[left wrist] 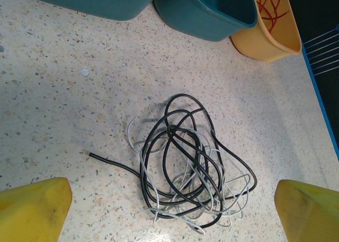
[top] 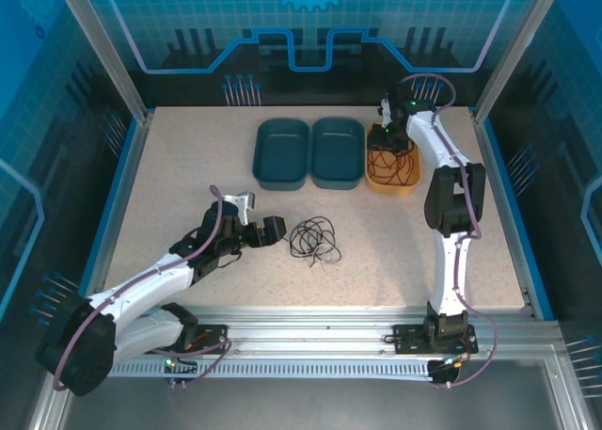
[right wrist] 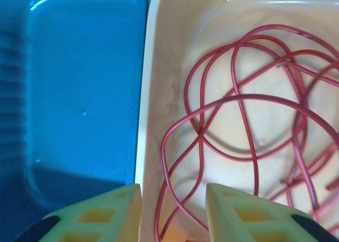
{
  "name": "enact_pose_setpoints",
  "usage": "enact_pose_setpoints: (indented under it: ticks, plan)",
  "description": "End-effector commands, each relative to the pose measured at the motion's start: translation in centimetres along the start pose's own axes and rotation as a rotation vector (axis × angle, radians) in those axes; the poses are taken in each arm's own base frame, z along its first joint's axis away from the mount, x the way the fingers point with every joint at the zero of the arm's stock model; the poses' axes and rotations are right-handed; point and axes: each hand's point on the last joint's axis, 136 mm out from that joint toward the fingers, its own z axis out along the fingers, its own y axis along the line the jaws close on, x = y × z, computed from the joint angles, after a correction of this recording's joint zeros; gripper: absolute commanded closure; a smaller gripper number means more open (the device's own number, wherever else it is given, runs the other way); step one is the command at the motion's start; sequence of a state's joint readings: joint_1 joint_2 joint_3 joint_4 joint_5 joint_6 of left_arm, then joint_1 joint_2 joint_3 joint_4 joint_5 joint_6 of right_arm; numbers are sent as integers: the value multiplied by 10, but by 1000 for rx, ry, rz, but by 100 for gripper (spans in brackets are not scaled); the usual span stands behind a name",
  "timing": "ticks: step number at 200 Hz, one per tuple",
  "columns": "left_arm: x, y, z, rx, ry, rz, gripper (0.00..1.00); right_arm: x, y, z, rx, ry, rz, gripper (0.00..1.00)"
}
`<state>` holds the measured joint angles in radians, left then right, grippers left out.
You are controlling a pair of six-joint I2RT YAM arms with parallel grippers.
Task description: Untangle the cables
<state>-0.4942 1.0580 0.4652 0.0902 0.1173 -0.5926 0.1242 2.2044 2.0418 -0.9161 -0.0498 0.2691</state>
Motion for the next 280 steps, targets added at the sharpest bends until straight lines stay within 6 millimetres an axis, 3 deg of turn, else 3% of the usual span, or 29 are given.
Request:
enact_pose_setpoints:
  ticks: [1, 28, 56, 81, 118, 133, 139, 142, 188, 214, 228, 262, 280]
  plan:
    - [-7, -9, -5, 13, -17, 20, 1, -2, 11, -51, 17, -80, -29, 63]
    - [-6, -15, -5, -2, 11, 51, 1, 18, 26, -78, 29, -127, -54, 60]
    - [-1, -20, 1, -31, 57, 73, 1, 55, 44, -96, 13, -164, -67, 52]
    - [5, -18, 13, -99, 116, 78, 1, 94, 57, -103, 2, -177, -68, 41]
    - [15, -22, 37, -168, 186, 64, 11, 148, 72, -105, -17, -172, -59, 29]
    - [19, -26, 48, -167, 211, 38, 16, 165, 71, -106, 7, -176, -48, 16]
    - [20, -27, 52, -169, 220, 29, 19, 171, 70, -107, 14, -179, -38, 2]
    - [21, -27, 54, -170, 224, 23, 19, 174, 69, -107, 16, -180, -34, 0]
    - [30, -22, 78, -202, 269, -18, 37, 204, 74, -107, -3, -170, -24, 0]
    - [31, -20, 89, -211, 279, -39, 43, 218, 76, -100, 16, -132, -35, 0]
    - [33, -22, 95, -200, 287, -56, 52, 224, 78, -94, 22, -118, -34, 0]
    - [39, -18, 99, -203, 302, -68, 70, 237, 107, -74, -65, -59, -63, 0]
    - [40, -12, 94, -219, 291, -72, 79, 244, 121, -61, -99, -9, -82, 12]
